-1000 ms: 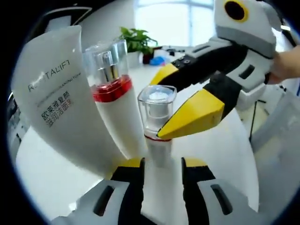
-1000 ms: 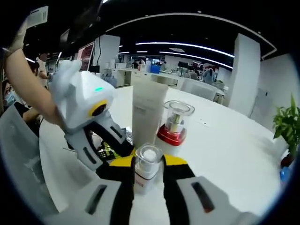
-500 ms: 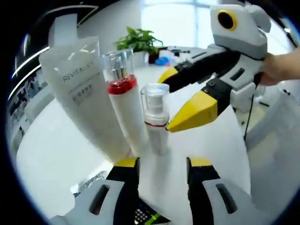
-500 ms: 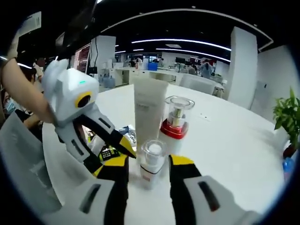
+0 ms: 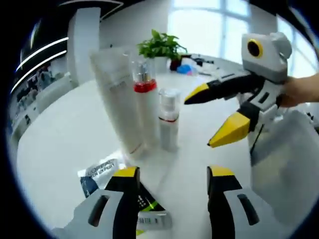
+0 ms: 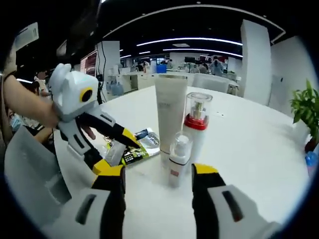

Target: Arrange the skincare products in the storage area until every visible bottle or jar stands upright without overlapping.

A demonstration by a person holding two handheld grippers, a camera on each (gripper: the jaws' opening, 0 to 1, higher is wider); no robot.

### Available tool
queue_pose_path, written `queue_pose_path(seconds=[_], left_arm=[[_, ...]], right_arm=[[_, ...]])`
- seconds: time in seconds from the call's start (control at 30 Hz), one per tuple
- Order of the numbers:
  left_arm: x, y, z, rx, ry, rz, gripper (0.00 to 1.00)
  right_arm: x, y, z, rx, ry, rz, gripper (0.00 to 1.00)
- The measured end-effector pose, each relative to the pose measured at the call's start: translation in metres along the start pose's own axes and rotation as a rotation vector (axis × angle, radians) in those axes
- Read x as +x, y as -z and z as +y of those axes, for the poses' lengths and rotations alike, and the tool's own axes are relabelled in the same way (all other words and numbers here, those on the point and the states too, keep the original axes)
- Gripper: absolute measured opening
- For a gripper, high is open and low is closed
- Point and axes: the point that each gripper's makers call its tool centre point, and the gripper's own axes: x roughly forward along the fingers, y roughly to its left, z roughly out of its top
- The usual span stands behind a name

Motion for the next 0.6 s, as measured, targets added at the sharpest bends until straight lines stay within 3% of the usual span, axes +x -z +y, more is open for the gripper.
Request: queue_pose_path(seconds=[0.43, 0.6], left_arm=[[-0.045, 0.019, -0.010, -0.107, -0.075, -0.003, 0.69], [-0.060, 0.027, -0.021, -0.157, -0.079, 0.004, 0.69]], right_arm=[[-0.026, 0.010, 0.036, 0.033, -0.063, -0.001, 0.69], [-0.035, 0.009, 0.041, 0.047, -0.076, -0.011, 0.76]])
